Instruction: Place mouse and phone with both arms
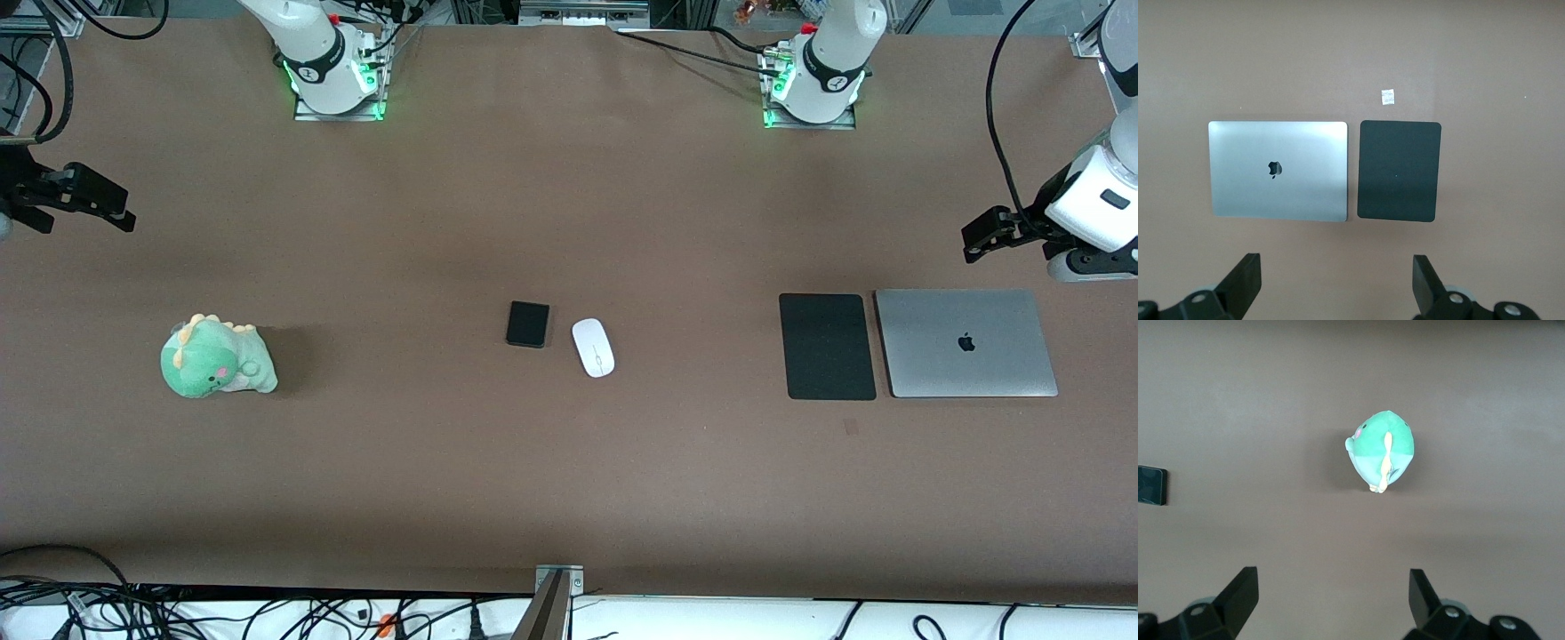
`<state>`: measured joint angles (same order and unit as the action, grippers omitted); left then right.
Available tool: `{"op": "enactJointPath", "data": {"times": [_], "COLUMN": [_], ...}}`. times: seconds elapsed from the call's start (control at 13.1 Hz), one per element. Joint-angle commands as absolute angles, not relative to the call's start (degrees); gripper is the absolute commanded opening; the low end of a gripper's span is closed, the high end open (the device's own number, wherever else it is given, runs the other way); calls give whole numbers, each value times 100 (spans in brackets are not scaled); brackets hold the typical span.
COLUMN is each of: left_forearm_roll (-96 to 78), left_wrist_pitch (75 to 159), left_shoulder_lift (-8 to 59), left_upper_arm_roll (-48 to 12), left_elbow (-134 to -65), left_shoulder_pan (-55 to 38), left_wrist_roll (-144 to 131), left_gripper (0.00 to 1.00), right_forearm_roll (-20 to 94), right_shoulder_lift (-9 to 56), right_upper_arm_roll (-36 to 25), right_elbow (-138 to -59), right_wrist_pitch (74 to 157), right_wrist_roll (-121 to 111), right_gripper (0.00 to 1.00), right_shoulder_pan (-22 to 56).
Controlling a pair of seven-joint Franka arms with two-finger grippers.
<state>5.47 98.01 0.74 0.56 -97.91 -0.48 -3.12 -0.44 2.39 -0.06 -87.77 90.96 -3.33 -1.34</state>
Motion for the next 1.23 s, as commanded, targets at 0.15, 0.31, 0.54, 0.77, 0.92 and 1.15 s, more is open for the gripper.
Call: {"op": "enactJointPath", "data": {"times": [0.15,0.31,0.54,0.77,0.92,1.15], "left_forearm_roll": [448,448,448,448,448,448], "left_wrist_pitch": [9606,9606,9606,9606,9606,9606], "left_shoulder_lift": [141,141,167,176,176,184], "left_upper_arm_roll": [44,44,44,44,44,44], "left_elbow": [-9598,-9598,-9598,-9598,-9598,-9598], "left_shoulder_pan": [-9,-9,-9,-9,-9,-9], "left_wrist_roll": [-263,-272,-273,-272,-272,-281], "left_gripper": [100,100,100,100,100,100], "right_forearm_roll": [-35,-44,-53,-44,-44,-44], "right_shoulder_lift": [272,281,281,272,281,281], "right_upper_arm_roll": [35,26,35,44,44,44], "right_elbow": [-8640,-8648,-8666,-8675,-8675,-8675], "right_wrist_pitch": [8965,8965,8956,8851,8851,8851], "right_wrist_roll": [-325,-299,-308,-290,-299,-316], "right_gripper": [100,100,100,100,100,100], "right_shoulder_pan": [-176,-176,-176,-176,-176,-176]}}
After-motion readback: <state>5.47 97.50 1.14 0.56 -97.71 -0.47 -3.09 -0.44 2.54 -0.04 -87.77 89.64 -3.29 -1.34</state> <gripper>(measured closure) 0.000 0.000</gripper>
